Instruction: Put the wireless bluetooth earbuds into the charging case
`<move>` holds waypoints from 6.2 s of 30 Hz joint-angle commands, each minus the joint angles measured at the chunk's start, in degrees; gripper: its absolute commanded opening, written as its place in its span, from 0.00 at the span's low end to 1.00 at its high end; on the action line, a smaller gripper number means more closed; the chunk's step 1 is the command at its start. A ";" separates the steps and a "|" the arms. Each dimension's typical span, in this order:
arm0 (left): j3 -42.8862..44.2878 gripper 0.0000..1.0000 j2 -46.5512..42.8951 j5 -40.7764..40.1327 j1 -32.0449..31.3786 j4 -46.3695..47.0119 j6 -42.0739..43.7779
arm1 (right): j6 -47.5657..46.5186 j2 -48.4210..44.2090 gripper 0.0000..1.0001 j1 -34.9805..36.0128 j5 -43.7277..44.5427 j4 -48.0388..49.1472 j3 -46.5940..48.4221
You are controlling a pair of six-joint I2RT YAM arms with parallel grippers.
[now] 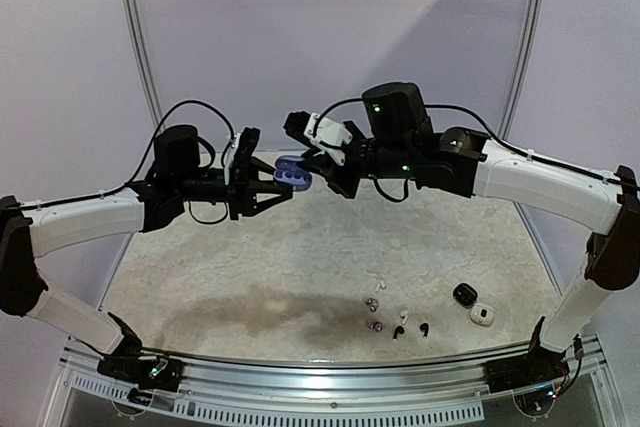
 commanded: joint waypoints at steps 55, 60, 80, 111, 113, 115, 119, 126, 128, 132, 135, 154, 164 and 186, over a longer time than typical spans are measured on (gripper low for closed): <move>-4.24 0.00 -0.51 5.95 -1.04 -0.67 12.48 | 14.43 1.43 0.37 -4.86 -11.77 -0.46 0.94; -4.60 0.00 -0.03 5.11 -1.06 1.10 10.09 | 17.30 2.77 0.38 -6.07 -12.63 -2.92 2.68; -8.11 0.00 2.19 -2.73 -0.97 9.59 -5.18 | 25.35 3.98 0.83 -8.00 -17.54 -2.51 9.56; -20.06 0.00 -4.60 -9.69 -5.59 19.60 -4.91 | 69.08 3.90 0.38 -7.44 0.03 -29.67 -16.10; -20.25 0.00 -4.70 -9.73 -5.63 19.64 -4.78 | 68.39 2.93 0.35 -7.43 -1.57 -26.55 -18.52; -20.28 0.00 -4.66 -9.28 -5.76 19.65 -4.07 | 67.12 1.97 0.33 -7.39 -2.66 -23.79 -20.27; -20.24 0.00 -4.43 -8.34 -5.97 19.30 -2.45 | 62.73 2.02 0.31 -7.39 -5.04 -21.30 -23.16; -20.01 0.00 -3.95 -8.13 -6.25 18.73 -2.24 | 57.37 3.18 0.24 -7.58 -6.74 -20.44 -25.72; -20.01 0.00 -3.92 -8.20 -6.33 18.55 -2.11 | 56.86 3.84 0.24 -7.56 -8.38 -19.78 -26.21; -19.97 0.00 -3.90 -8.39 -6.33 18.11 -1.71 | 56.87 4.23 0.23 -7.60 -9.73 -18.78 -28.34; -19.91 0.00 -3.91 -8.40 -6.34 17.91 -1.58 | 56.72 4.28 0.22 -7.62 -10.21 -18.03 -29.53; -20.19 0.00 -4.07 -8.97 -6.42 17.10 -0.79 | 56.68 7.19 0.21 -7.61 -12.50 -14.79 -30.48; -20.36 0.00 -4.18 -9.49 -6.42 16.84 -0.35 | 57.36 7.06 0.23 -6.14 -15.69 -13.17 -31.63; -20.21 0.00 -4.18 -10.33 -6.42 15.78 0.67 | 59.08 9.77 0.15 -4.03 -15.33 -13.80 -29.22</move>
